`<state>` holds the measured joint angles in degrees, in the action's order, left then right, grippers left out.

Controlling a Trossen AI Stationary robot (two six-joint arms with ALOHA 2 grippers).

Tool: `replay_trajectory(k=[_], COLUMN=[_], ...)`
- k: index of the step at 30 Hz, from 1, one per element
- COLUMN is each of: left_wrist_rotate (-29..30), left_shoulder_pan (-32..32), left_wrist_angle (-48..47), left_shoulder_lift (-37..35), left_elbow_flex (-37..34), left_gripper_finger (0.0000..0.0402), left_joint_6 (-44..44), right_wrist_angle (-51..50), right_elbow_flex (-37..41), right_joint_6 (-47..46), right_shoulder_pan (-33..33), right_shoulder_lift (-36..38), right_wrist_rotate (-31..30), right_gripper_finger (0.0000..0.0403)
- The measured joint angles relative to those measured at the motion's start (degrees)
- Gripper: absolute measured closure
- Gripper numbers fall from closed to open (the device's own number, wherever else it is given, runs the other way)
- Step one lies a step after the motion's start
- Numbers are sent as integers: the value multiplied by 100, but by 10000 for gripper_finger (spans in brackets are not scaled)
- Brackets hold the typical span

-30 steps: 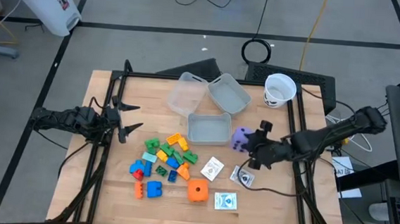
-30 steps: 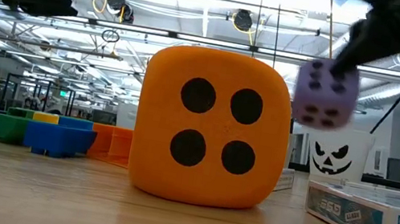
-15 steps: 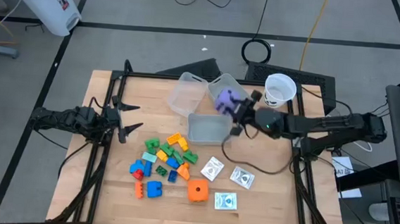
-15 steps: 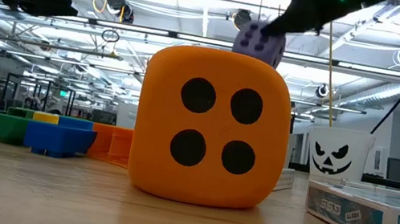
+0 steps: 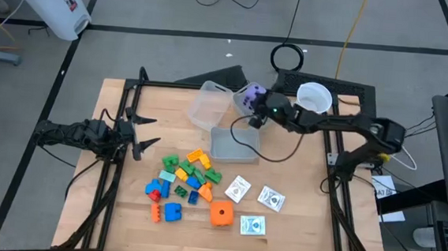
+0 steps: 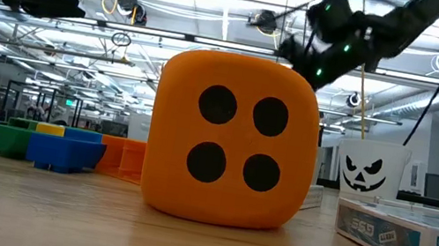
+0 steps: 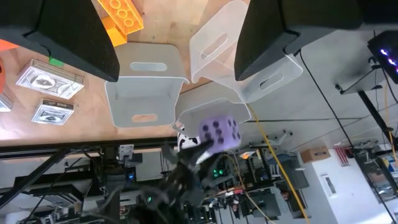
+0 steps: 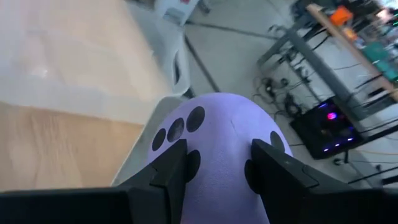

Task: Pick & Place Toys
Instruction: Put the violet die into the top gray bin, then put the orange die into the top gray bin

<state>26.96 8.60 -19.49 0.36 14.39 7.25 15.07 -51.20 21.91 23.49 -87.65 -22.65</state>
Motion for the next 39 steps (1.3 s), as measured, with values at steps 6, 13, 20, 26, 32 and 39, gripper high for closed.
replay_trajectory(k=[6,13,20,26,32,39], left_wrist_rotate=[0,0,0,0,0,0], left_shoulder_pan=[0,1,0,0,1,1], left_wrist_angle=[-2,0,0,0,0,0], left_shoulder_lift=[0,0,0,0,0,0], left_elbow_flex=[0,0,0,0,0,0], left_gripper_finger=[78,78,78,78,78,78], left_joint_6=[0,0,0,0,0,0], right_wrist_angle=[419,664,656,675,655,-86], right_elbow_flex=[1,4,4,4,7,0], right_joint_6=[190,322,127,128,162,-381], right_shoulder_pan=[161,163,157,-24,-463,-1477], right_shoulder_lift=[-629,-923,-834,-751,-375,797], right_wrist_rotate=[41,45,32,12,-302,-281], right_gripper_finger=[257,253,218,162,120,105])
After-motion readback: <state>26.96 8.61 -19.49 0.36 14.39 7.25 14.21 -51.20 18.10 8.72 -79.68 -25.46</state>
